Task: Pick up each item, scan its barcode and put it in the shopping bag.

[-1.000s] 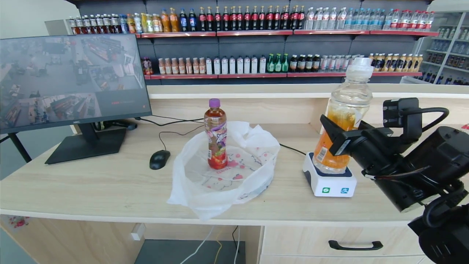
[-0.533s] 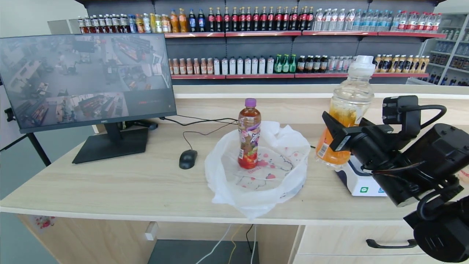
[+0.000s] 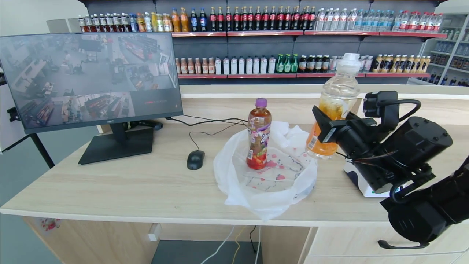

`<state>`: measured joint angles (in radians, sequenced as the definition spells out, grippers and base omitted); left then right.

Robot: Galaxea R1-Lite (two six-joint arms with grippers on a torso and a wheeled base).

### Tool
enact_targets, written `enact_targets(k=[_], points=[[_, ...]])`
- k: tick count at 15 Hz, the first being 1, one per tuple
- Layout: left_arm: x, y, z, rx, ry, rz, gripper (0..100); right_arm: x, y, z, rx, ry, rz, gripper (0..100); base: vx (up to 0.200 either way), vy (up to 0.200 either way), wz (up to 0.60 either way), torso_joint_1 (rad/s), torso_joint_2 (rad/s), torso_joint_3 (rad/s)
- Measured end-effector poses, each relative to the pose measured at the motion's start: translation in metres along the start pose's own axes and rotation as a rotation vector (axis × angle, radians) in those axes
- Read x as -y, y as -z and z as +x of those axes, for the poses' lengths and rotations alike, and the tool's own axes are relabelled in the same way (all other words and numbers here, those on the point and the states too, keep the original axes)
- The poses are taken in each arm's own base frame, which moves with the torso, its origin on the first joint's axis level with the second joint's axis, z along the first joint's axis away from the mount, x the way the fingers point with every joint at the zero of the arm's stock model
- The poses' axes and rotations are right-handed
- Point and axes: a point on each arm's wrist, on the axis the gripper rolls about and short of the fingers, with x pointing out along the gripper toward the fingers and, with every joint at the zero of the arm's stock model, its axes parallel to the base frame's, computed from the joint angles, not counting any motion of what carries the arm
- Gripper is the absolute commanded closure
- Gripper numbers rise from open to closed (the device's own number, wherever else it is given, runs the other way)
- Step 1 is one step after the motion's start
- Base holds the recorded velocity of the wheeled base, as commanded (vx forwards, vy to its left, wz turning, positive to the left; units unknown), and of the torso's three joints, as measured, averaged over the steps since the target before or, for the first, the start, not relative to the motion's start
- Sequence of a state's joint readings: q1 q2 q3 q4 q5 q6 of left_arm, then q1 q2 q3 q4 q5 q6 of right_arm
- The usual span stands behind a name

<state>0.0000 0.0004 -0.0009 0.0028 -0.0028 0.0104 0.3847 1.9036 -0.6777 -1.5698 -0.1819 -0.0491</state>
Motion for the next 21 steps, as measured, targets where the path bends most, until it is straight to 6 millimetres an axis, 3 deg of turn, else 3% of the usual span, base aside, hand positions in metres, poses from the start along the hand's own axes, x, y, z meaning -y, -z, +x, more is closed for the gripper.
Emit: enact_targets(k=[12,15,21], points=[[0.0,0.0,0.0,0.0,0.0,0.0,0,-0.015,0.051,0.034,-0.045,-0.04,0.0,100,0.0,0.0,0.0,0.0,0.0,0.0],[0.0,0.0,0.0,0.0,0.0,0.0,0,-0.015,0.067,0.036,-0.08,-0.033,0.035,100,0.0,0.0,0.0,0.0,0.0,0.0],[0.0,0.0,0.0,0.0,0.0,0.0,0,-0.02,0.08,0.04,-0.094,-0.044,-0.02,100,0.0,0.0,0.0,0.0,0.0,0.0]])
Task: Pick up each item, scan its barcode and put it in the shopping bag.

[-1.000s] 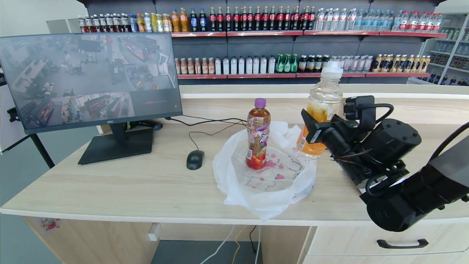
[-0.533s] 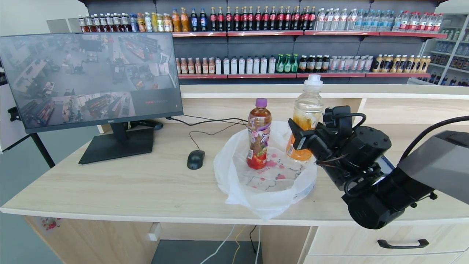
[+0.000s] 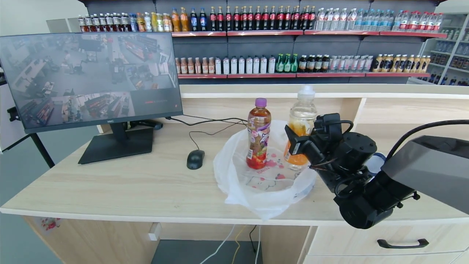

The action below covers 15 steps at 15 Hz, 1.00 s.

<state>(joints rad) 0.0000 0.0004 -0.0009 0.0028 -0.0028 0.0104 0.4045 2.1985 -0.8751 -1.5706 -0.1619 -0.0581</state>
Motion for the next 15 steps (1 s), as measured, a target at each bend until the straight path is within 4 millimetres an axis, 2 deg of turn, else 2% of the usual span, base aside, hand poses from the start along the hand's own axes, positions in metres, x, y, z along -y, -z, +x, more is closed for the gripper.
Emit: enact_targets(k=[3,15], points=[[0.0,0.0,0.0,0.0,0.0,0.0,0,0.001,0.008,-0.005,-0.041,0.042,-0.003,100,0.0,0.0,0.0,0.0,0.0,0.0],[0.0,0.0,0.0,0.0,0.0,0.0,0,-0.01,0.028,-0.02,-0.128,0.017,-0.003,100,0.0,0.0,0.0,0.0,0.0,0.0]])
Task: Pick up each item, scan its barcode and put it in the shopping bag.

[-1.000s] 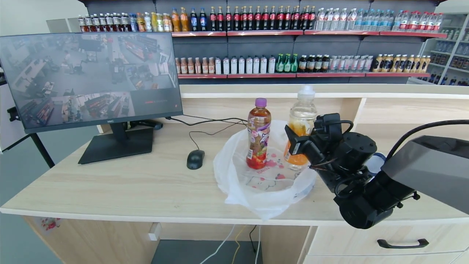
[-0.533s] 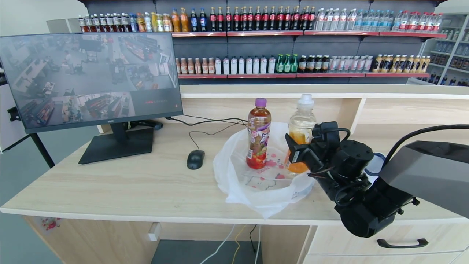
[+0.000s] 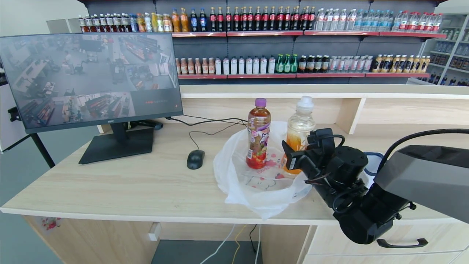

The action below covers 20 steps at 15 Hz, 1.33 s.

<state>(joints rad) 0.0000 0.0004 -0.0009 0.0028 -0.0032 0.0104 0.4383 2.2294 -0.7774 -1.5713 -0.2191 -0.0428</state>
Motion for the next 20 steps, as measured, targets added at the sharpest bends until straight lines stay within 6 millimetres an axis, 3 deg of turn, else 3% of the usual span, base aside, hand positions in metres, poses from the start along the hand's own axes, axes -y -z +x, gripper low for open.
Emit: enact_targets(k=[1,2,14,20], points=[[0.0,0.0,0.0,0.0,0.0,0.0,0,-0.0003,0.001,-0.0005,-0.004,-0.001,0.0,100,0.0,0.0,0.0,0.0,0.0,0.0],[0.0,0.0,0.0,0.0,0.0,0.0,0,-0.0003,0.0017,-0.0007,-0.007,-0.001,-0.001,0,0.0,0.0,0.0,0.0,0.0,0.0],[0.0,-0.0002,0.0,0.001,0.0,0.0,0,-0.0001,0.0029,0.0,-0.01,-0.001,-0.003,0,0.0,0.0,0.0,0.0,0.0,0.0],[0.0,0.0,0.0,0.0,0.0,0.0,0,0.0015,-0.0062,-0.0067,-0.002,0.002,-0.003,0,0.0,0.0,0.0,0.0,0.0,0.0]])
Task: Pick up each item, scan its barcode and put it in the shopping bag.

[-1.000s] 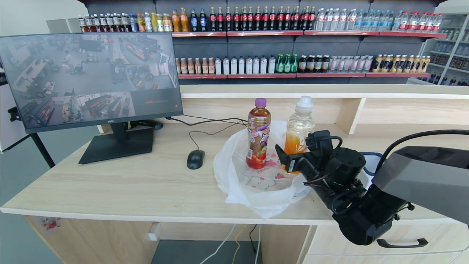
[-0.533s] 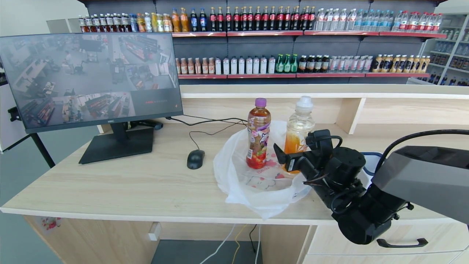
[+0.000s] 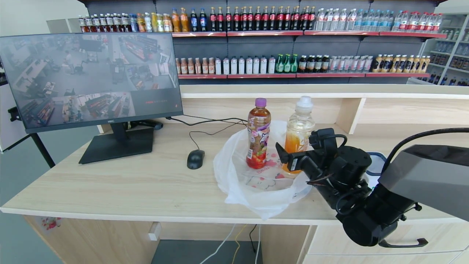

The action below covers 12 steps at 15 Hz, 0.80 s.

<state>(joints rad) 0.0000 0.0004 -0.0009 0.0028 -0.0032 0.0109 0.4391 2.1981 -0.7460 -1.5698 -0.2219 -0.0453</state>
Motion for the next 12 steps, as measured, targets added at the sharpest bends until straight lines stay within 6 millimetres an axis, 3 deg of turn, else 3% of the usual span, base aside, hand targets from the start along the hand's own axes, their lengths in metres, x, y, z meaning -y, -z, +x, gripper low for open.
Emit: enact_targets(k=[7,12], points=[[0.0,0.0,0.0,0.0,0.0,0.0,0,0.009,-0.029,-0.033,0.01,0.007,0.004,0,0.0,0.0,0.0,0.0,0.0,0.0],[0.0,0.0,0.0,0.0,0.0,0.0,0,0.004,-0.056,-0.062,0.048,-0.03,0.025,0,0.0,0.0,0.0,0.0,0.0,0.0]])
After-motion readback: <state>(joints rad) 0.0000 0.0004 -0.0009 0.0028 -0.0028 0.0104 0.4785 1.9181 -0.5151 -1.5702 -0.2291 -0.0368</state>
